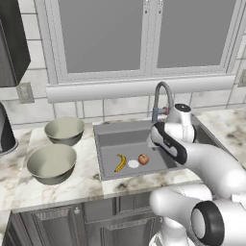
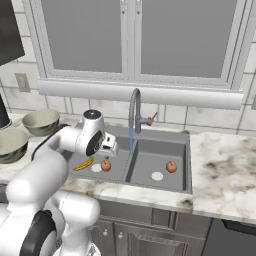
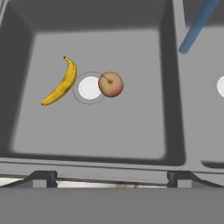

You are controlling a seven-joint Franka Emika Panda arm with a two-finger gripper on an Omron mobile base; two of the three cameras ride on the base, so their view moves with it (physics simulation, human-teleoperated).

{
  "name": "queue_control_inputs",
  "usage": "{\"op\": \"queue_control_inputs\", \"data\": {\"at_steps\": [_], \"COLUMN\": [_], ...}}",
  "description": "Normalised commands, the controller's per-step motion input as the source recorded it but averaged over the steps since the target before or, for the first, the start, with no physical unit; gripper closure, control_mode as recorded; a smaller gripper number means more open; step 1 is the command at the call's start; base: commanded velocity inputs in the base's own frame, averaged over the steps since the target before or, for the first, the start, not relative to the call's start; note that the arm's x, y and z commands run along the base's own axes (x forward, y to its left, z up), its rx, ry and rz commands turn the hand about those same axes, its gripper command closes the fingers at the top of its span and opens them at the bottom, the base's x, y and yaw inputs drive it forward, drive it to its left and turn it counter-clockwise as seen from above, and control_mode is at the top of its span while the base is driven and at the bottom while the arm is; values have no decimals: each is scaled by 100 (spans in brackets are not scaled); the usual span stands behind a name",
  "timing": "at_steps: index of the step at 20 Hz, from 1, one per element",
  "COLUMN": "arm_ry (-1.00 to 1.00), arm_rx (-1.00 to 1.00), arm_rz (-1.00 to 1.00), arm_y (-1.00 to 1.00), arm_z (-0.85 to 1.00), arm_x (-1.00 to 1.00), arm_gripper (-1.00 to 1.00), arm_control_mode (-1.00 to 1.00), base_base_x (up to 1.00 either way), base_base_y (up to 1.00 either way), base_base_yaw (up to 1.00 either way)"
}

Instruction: Pick the peachs from the sink and place them in one bowl. Place the banana in the other bowl. Then turn off the sink faucet.

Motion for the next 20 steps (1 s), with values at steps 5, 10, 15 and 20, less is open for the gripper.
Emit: {"op": "queue_control_inputs", "data": {"at_steps": [5, 10, 15, 20], "arm_ry": [0, 0, 0, 0], "arm_rx": [0, 0, 0, 0], "arm_rz": [0, 0, 0, 0], "arm_y": [0, 0, 0, 3], "arm_z": [-33, -35, -34, -31], "arm_x": [21, 27, 33, 35], "arm_gripper": [-100, -100, -100, -100], "arm_control_mode": [-100, -100, -100, -100], "base_base_x": [0, 0, 0, 0], "base_base_y": [0, 0, 0, 0], "base_base_yaw": [0, 0, 0, 0]}}
